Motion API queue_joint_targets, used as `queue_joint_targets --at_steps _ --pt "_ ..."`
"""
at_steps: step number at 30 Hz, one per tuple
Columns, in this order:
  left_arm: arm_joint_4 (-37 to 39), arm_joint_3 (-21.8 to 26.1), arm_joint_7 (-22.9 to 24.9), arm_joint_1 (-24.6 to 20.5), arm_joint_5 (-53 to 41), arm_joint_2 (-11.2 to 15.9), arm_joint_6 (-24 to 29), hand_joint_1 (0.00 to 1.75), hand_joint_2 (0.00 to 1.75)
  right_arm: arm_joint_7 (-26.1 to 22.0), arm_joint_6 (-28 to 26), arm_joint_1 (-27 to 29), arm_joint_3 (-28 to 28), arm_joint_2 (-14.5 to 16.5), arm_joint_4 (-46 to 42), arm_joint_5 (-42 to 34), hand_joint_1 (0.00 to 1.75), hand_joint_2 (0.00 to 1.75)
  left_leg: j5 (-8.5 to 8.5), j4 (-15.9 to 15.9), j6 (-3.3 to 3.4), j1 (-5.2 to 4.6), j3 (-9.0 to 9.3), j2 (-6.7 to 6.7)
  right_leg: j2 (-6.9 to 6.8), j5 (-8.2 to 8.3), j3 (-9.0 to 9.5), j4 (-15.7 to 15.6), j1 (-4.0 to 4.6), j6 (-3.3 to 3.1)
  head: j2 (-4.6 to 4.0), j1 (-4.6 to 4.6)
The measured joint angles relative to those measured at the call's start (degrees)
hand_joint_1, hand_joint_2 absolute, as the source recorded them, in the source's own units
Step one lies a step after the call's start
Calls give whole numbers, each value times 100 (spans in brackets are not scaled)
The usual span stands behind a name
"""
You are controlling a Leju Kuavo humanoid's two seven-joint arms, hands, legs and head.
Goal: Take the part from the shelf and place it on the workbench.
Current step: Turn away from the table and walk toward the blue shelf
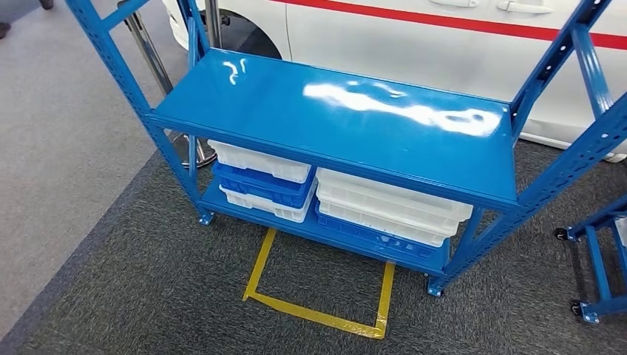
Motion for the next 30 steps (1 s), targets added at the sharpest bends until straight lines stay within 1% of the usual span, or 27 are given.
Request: queue_joint_targets --at_steps 1,2,3,4,5,6,8,9,10,11,12,13,14,15,16,17,18,19,20,21,22,24,25,26,28,29,30 --pt "0 1 0 4 0 0 1 0 0 4 5 2 -1 0 1 0 0 0 128 -65 -1 5 9 -6 81 -4 4 12 -2 6 0 0" --pt "0 1 0 4 0 0 2 0 0 7 10 4 -1 1 1 0 0 0 348 -352 2 14 123 -36 162 -13 8 32 -6 18 0 0" --pt "0 1 0 6 0 1 3 0 0 9 10 5 -2 2 2 0 0 0 568 -754 12 27 286 -133 239 -27 4 58 -12 38 0 0" --pt "0 1 -1 8 0 1 5 0 0 10 11 0 -1 5 2 1 0 0 720 -1131 23 40 439 -253 310 -46 -14 102 -6 66 0 1" --pt "0 1 -1 7 0 2 8 0 0 10 14 -4 -1 9 2 1 0 0 796 -1381 35 45 538 -356 376 -56 -39 136 -8 100 0 1" --pt "0 1 -2 4 -1 2 10 0 0 12 17 -6 0 13 2 2 0 0 798 -1495 53 40 578 -423 431 -61 -67 155 -10 137 0 2" --pt "0 1 -1 -9 -12 1 14 0 0 21 25 6 0 16 2 3 0 0 797 -1517 105 26 597 -356 532 -44 -104 148 -23 217 0 3" --pt "0 0 2 -14 -21 0 14 0 0 28 28 16 0 17 3 4 0 0 816 -1544 150 31 615 -293 475 -59 -122 171 -23 248 0 4" --pt "0 0 4 -15 -29 -2 15 0 0 40 31 23 0 17 5 5 0 0 838 -1575 196 41 633 -229 351 -123 -173 267 -21 272 0 11" --pt "0 -1 5 -13 -33 -3 15 0 0 52 32 21 0 17 7 8 0 0 856 -1605 235 54 640 -158 187 -250 -278 480 -17 292 0 17" --pt "0 -1 7 -7 -37 -4 15 0 0 61 33 14 1 17 8 11 0 0 861 -1616 262 48 645 -82 7 -424 -437 801 -20 308 0 23" --pt "0 -1 8 2 -37 -4 15 0 0 67 33 7 1 17 8 14 0 0 856 -1617 275 41 643 -6 -89 -605 -637 1187 -26 328 0 28" --pt "0 -1 10 10 -37 -3 15 0 0 69 33 2 1 17 8 16 0 0 848 -1616 277 35 642 76 -131 -731 -816 1533 -36 347 0 27" --pt "0 -1 12 14 -37 -3 15 0 0 69 33 2 1 17 8 17 0 0 837 -1615 276 31 646 155 -153 -756 -917 1722 -45 360 0 28" --pt "0 -1 13 13 -37 -3 15 0 0 71 33 9 1 17 8 17 0 0 824 -1615 268 29 656 226 -172 -671 -903 1695 -49 364 0 28" --pt "0 -1 14 9 -37 -5 15 0 0 74 33 15 1 17 8 17 0 0 810 -1615 256 29 674 287 -206 -497 -768 1439 -50 359 0 28" --pt "0 -1 14 6 -38 -7 15 0 0 80 33 18 1 16 8 18 0 0 792 -1615 238 29 697 331 -259 -291 -548 1031 -47 342 0 28" --pt "0 -1 15 3 -39 -8 15 0 0 97 31 15 1 16 8 21 0 0 770 -1613 210 20 711 371 -314 -151 -335 638 -29 313 0 27" --pt "0 -1 16 -3 -43 -8 15 0 0 128 27 10 1 16 8 29 0 0 750 -1610 176 11 723 400 -353 -70 -180 344 -10 276 0 26" --pt "0 -2 19 -14 -49 -8 15 0 0 181 24 10 2 16 9 44 0 0 733 -1608 142 2 733 418 -372 -52 -99 187 11 238 0 24" --pt "0 -3 21 -30 -56 -8 16 0 0 250 27 15 2 17 9 67 0 0 723 -1612 109 -7 745 437 -366 -78 -88 155 32 201 0 24" --pt "0 -5 27 -57 -46 -9 27 0 0 374 72 38 7 18 11 135 0 0 706 -1615 47 0 790 426 -335 -71 -73 124 22 127 0 23" --pt "0 -3 27 -58 -24 -9 37 0 44 415 109 45 17 19 11 181 0 0 655 -1559 17 9 783 354 -319 -62 -54 98 8 88 0 23" --pt "0 2 27 -51 -1 -9 48 0 87 451 144 48 30 19 11 227 0 0 543 -1394 -8 18 716 258 -302 -48 -37 70 -9 50 0 21" --pt "0 14 26 -25 26 -8 60 0 175 522 196 46 63 21 11 307 0 0 193 -722 -40 30 393 64 -265 -45 -28 55 -13 -3 0 17" --pt "0 17 26 -12 26 -8 61 0 175 557 210 44 75 22 12 331 0 0 42 -337 -50 30 195 29 -241 -52 -31 63 -4 -20 0 16" --pt "0 21 26 0 24 -7 61 0 175 588 222 44 89 24 12 352 0 0 -11 -76 -56 30 49 15 -212 -61 -30 73 5 -29 0 16"
